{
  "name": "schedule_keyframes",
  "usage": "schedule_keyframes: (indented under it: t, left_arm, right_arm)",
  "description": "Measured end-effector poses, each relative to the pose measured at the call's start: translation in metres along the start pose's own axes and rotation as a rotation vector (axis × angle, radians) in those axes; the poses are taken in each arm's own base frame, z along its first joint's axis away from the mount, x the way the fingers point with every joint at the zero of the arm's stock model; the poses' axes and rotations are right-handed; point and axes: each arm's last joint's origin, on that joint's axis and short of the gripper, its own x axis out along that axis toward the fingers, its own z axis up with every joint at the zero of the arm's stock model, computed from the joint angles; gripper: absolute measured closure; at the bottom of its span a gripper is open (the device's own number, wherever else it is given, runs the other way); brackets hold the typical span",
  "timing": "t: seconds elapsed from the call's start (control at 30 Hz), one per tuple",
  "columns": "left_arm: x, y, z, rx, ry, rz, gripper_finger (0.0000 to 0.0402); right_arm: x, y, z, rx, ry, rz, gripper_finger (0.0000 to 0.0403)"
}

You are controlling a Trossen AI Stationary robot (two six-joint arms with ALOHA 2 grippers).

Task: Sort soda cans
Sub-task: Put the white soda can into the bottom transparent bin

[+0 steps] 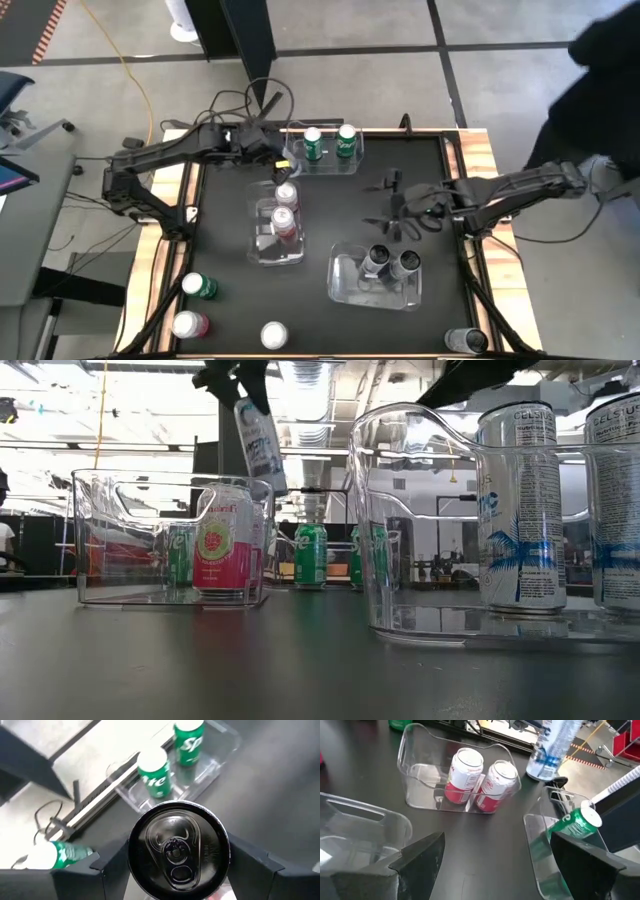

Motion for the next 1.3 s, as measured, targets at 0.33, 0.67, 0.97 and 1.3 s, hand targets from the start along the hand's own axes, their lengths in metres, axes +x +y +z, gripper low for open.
schedule_keyframes:
  t: [0.33,0.67,0.97,1.3]
  left_arm:
    - [-0.016,-0.03,0.0,0.14,-0.09,-0.168,0.0142]
    - [-0.031,-0.056,-0.004,0.231,-0.168,-0.316,0.0142]
    - [-0.04,-0.076,-0.008,0.287,-0.22,-0.397,0.0142]
    - [-0.04,-0.123,-0.002,0.422,-0.191,-0.445,0.0142]
  right_arm:
    - [-0.044,-0.012,-0.004,0.059,-0.054,0.008,0.0023]
    - [-0.067,-0.022,-0.012,0.118,-0.068,-0.009,0.0023]
    - [-0.07,-0.023,-0.013,0.131,-0.067,-0.008,0.0023]
    - [-0.07,-0.023,-0.013,0.136,-0.067,-0.008,0.0023]
